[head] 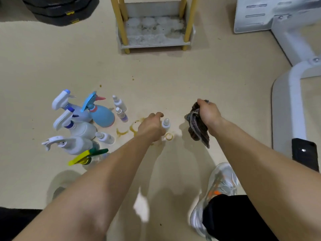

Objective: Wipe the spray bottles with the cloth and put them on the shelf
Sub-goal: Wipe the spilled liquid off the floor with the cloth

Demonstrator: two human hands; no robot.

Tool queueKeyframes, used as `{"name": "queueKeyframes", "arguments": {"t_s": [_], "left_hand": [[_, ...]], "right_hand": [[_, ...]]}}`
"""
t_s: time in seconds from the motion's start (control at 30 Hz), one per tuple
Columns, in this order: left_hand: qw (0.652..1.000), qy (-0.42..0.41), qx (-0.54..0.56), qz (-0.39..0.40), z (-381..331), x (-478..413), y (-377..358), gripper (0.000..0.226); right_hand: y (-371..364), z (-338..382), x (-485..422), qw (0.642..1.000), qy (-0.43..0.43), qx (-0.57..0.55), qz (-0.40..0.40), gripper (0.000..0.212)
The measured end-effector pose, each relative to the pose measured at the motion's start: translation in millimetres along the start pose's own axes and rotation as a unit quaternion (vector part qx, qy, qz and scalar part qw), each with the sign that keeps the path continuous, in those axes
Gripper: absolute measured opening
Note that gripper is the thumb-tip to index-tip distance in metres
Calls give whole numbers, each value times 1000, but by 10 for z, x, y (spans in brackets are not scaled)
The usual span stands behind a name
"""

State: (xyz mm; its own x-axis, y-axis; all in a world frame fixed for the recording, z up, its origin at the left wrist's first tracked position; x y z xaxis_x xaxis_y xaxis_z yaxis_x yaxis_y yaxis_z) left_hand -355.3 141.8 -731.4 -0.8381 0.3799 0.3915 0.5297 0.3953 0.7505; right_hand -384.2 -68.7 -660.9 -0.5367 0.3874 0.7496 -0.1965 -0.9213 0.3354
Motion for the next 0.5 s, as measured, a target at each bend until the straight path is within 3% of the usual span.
{"name": "queueKeyframes", "arguments": {"t_s": [0.33, 0.5], "left_hand": [[993, -13, 94, -65, 181, -185, -267, 30], [985, -27, 148, -82, 193, -130, -130, 26]], "right_hand": [[-261, -360, -400, 999, -37, 19, 22, 25], [-291, -249, -350, 999, -24, 28, 14, 41]]}}
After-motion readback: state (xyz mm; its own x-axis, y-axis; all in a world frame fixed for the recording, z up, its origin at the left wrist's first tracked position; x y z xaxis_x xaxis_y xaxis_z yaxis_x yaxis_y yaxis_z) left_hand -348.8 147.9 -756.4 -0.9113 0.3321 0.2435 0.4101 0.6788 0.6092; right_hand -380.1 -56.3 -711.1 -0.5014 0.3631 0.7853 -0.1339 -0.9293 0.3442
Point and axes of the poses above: each hand's wrist, its own x-axis away from the middle knuckle, its own y-axis out of the back of the hand, z = x × y, the point moved 9 cm from there along -x, towards the middle knuckle, and after that the axes turned 11 degrees about -y, right-handed, at the moved point
